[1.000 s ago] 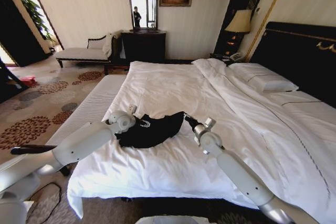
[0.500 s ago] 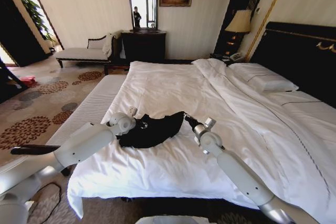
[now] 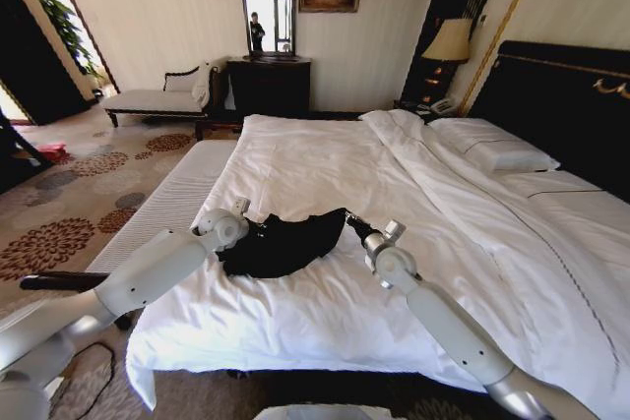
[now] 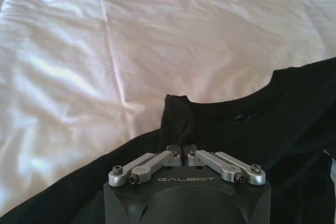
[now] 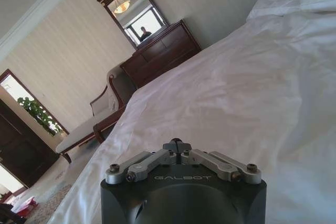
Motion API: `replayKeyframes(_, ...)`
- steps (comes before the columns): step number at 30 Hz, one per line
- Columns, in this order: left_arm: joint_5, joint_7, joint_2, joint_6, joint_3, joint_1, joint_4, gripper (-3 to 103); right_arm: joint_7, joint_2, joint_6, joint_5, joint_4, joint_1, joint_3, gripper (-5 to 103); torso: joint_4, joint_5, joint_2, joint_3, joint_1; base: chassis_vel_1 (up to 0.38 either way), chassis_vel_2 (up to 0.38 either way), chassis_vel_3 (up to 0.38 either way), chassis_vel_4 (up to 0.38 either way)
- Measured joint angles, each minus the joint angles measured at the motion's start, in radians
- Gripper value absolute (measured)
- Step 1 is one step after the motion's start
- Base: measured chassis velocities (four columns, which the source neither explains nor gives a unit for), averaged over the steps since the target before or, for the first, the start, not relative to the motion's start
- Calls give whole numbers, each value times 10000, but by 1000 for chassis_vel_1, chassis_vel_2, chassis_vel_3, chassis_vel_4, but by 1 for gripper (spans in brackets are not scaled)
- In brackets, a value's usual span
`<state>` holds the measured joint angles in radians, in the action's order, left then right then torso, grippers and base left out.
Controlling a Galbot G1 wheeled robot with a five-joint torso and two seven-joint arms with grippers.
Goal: Fold the clothes on the bed.
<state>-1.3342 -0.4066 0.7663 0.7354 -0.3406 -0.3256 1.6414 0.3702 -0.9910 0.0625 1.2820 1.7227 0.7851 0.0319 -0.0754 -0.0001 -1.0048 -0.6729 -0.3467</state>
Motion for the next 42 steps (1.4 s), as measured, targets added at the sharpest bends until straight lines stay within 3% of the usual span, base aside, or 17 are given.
replayKeyframes(2,37,-88,-165,0,1202,-758,361,0,23,30,-105,24,111,-41,90,0,1,1,0,0,0,0,0,0,0)
replayKeyframes(3,37,-88,-165,0,1202,-758,361,0,23,30,-105,24,111,-41,90,0,1,1,0,0,0,0,0,0,0)
replayKeyframes(5,104,-200,-256,1,2547,-1682,875,0,33,106,-209,41,260,-51,154,0,4,-2,0,0,0,0,0,0,0)
replayKeyframes(7,112,-232,-288,2,2977,-1980,1103,0,34,148,-245,39,321,-55,163,0,7,-4,0,0,0,0,0,0,0)
replayKeyframes(10,116,-403,-476,2,4346,-2852,2210,0,-101,375,-390,-19,616,-64,175,0,4,0,0,1,1,0,0,0,0)
replayKeyframes(17,-127,-769,-713,2,5524,-3281,3385,0,-610,742,-818,-69,1167,70,291,0,-1,2,0,1,0,0,0,0,0)
replayKeyframes(26,-906,-1126,-1312,3,7279,-3416,4644,0,-1884,1537,-1930,109,2164,380,1100,0,2,2,0,1,1,0,0,0,0)
replayKeyframes(35,-2382,-1413,-1768,1,8460,-2911,5695,0,-2542,2795,-2445,849,3915,1644,3120,0,-1,3,-1,2,2,0,0,0,0)
replayKeyframes(38,-2558,-1453,-1835,1,8687,-2842,5798,0,-2657,3056,-2492,1062,4234,1903,3604,0,7,5,0,2,2,0,0,0,0)
replayKeyframes(42,-2733,-1459,-1922,1,8931,-2734,5885,0,-2807,3457,-2516,1401,4636,2298,4422,0,-2,-2,0,1,1,0,0,0,0)
